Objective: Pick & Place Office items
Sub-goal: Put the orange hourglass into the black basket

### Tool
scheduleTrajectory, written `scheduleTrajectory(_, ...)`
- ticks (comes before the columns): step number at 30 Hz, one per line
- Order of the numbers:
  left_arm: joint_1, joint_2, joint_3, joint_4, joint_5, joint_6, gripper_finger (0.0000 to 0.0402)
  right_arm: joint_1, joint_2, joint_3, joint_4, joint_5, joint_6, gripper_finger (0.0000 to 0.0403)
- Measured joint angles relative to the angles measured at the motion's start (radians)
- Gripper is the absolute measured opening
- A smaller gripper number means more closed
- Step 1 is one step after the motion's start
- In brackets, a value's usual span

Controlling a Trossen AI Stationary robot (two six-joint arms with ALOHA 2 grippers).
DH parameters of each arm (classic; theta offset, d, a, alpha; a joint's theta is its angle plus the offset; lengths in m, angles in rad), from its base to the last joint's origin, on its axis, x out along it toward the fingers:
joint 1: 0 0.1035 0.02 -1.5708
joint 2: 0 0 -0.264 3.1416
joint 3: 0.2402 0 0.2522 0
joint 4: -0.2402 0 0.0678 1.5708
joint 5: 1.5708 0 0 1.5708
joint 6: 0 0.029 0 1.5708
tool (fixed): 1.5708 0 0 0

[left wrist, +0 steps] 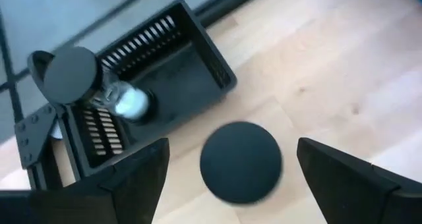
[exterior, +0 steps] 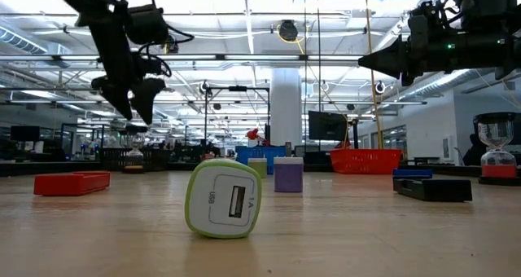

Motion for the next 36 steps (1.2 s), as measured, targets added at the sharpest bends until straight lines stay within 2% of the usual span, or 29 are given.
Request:
scheduleTrajectory(4,0.03,0.012,0.085,-0.073,0.1,-0.014,0.0341,0.0,0.0,0.0,0.0,0.0,0.0,0.0001)
scheduleTrajectory(12,0.15,0.148,0.21,-0.199,0.289,0.073,0.0342,0.0,0.0,0.0,0.0,0.0,-0.002,0.0001)
scheduleTrajectory(17,0.149,0.219,0.222,-0.211,0.259,0.135,0.0342,0.0,0.0,0.0,0.0,0.0,-0.003,0.0001)
scheduleTrajectory(29,0.122,0.297,0.221,-0.223,0.201,0.136,0.0339,0.0,0.0,0.0,-0.004,0.0,-0.003,0.0001)
scheduleTrajectory(32,0.122,0.309,0.221,-0.233,0.2,0.133,0.0317,0.0,0.0,0.0,-0.006,0.0,-0.003,0.0001)
scheduleTrajectory(36,0.122,0.313,0.221,-0.246,0.196,0.135,0.0256,0.0,0.0,0.0,-0.007,0.0,-0.003,0.0001)
